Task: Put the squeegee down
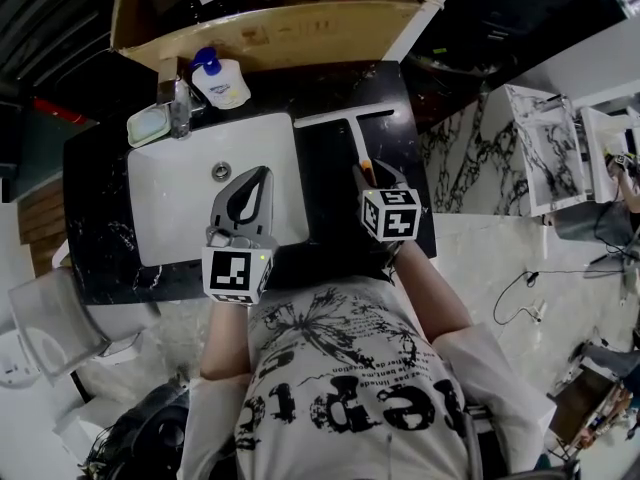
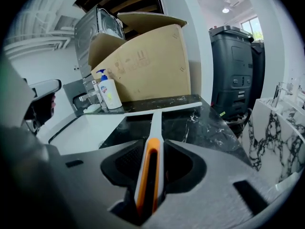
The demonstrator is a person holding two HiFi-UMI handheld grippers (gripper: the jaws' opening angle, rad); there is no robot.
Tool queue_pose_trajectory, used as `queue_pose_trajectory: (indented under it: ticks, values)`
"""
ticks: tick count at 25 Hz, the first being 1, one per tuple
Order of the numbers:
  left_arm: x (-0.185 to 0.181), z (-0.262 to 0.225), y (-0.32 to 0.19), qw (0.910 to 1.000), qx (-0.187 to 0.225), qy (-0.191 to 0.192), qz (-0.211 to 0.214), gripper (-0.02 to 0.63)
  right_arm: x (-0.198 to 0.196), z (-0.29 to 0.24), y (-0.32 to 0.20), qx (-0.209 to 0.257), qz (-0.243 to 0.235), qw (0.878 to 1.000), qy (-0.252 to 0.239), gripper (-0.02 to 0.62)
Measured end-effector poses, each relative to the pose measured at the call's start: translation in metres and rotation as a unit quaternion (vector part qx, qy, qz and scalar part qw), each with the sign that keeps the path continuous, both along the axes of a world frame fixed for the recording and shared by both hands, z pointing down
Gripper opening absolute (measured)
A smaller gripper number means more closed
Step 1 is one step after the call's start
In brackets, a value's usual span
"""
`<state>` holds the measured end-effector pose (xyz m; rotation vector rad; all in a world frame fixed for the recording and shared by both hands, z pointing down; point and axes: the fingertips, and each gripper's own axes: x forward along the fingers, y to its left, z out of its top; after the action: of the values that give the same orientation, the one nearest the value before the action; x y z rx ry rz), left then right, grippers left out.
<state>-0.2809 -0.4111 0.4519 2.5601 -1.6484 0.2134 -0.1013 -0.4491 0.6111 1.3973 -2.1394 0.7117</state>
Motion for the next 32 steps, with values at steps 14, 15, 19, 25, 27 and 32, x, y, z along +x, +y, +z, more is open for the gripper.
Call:
queue_pose_trajectory:
  ticks: [14, 15, 19, 25, 27, 32]
  values:
    - [-0.008, 0.004, 0.004, 1.0000, -0.007, -0.002, -0.005, 0.012, -0.013, 0.002, 0.001, 0.005, -0.014, 0.999, 0.047, 0.215]
    - [-0.009, 0.003, 0.005, 1.0000, -0.006, -0.003, -0.005, 0.012, -0.013, 0.000, 0.001, 0.007, -0.013, 0.999, 0.046, 0.215]
    - [-0.012, -0.003, 0.005, 1.0000, 0.000, -0.002, -0.009, 0.012, -0.011, -0.023, 0.001, 0.035, -0.012, 0.998, 0.052, 0.190]
    - [-0.016, -0.015, 0.009, 0.9999, 0.010, 0.001, -0.012, 0.012, -0.026, -0.082, 0.002, 0.131, -0.037, 0.990, 0.032, -0.006]
    - [-0.019, -0.022, 0.011, 0.9997, 0.018, -0.002, -0.015, 0.012, -0.038, -0.105, 0.004, 0.165, -0.062, 0.984, 0.006, -0.006]
    - [-0.031, -0.041, 0.015, 0.9989, 0.039, 0.000, -0.027, 0.012, -0.056, -0.158, 0.011, 0.250, -0.093, 0.963, -0.034, -0.006]
